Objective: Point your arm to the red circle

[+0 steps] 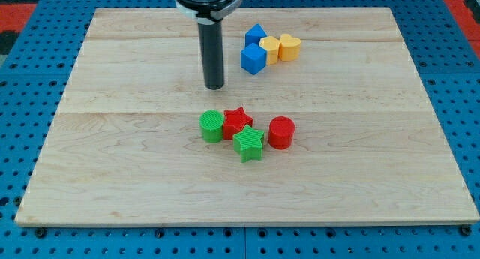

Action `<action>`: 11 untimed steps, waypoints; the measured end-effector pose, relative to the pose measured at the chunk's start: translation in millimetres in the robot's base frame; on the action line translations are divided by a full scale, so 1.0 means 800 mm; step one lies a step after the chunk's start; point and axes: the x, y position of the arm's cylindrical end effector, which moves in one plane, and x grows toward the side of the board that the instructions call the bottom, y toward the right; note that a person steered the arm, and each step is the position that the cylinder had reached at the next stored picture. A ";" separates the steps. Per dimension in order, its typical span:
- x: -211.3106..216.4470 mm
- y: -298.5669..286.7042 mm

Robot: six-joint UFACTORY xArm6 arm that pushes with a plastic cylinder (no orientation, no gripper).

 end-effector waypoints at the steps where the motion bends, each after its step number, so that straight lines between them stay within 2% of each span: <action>1: 0.000 -0.043; 2: 0.029 -0.037; 3: 0.064 0.041; 4: 0.026 0.127; 5: 0.012 0.236; 6: 0.035 0.255; 7: 0.089 0.254; 8: 0.110 0.254; 10: 0.217 0.215; 11: 0.217 0.215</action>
